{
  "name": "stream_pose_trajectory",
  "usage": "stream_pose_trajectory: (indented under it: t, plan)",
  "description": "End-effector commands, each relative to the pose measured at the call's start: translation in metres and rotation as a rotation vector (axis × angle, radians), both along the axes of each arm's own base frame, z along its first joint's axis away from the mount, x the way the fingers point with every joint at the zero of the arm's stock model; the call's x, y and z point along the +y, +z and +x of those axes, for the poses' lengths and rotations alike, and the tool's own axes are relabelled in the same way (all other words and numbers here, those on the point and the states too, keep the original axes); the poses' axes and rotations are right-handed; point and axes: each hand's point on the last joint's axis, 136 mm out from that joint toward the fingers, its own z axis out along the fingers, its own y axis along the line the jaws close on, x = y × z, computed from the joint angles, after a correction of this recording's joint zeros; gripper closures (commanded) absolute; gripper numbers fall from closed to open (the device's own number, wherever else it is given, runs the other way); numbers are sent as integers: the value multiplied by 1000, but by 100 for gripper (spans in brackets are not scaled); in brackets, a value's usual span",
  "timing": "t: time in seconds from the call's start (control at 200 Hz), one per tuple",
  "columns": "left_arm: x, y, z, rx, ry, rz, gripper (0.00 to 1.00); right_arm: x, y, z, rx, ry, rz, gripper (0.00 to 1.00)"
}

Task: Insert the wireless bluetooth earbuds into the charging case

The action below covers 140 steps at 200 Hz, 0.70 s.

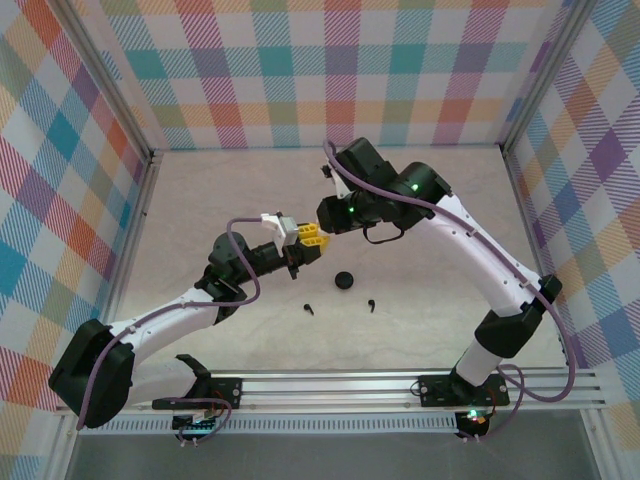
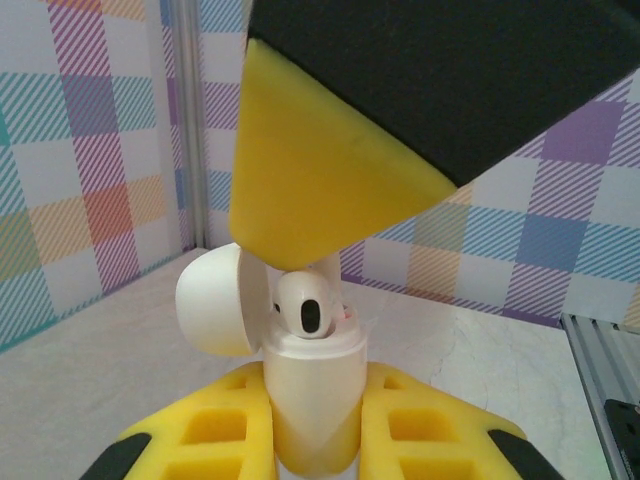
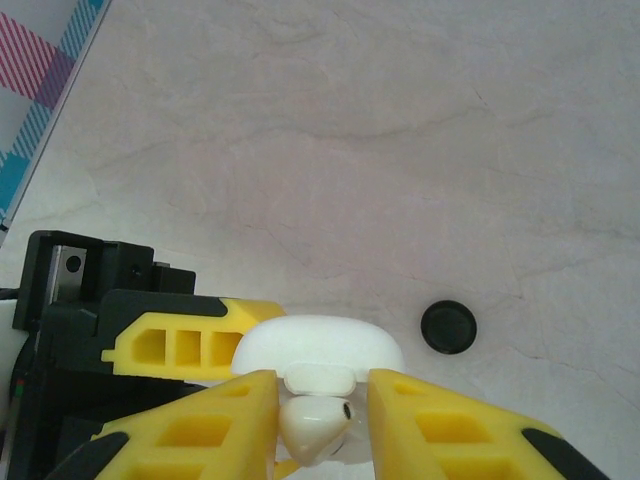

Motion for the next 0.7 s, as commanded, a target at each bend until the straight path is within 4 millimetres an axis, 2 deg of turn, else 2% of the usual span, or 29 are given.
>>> stream_pose_trajectory:
  t: [0.0, 0.145, 0.345, 0.49, 0.595, 0.695]
  plan:
    - [-3, 27, -9, -81, -30, -45, 100, -7, 5, -3, 14, -28, 40, 70]
    - [-3, 30, -10, -85, -31, -49, 100, -11, 6, -4, 17, -49, 63, 71]
    - [-3, 30, -10, -85, -33, -51, 100, -7, 5, -8, 37, -37, 88, 71]
    - [-2, 28, -11, -87, -34, -49, 100, -10, 22, -9, 4, -36, 140, 67]
    - [-2, 27, -14, -98, -45, -56, 100, -21, 38, -9, -24, -51, 182, 67]
    - [-4, 28, -16, -100, -66, -54, 100, -31, 42, -6, -37, -66, 189, 67]
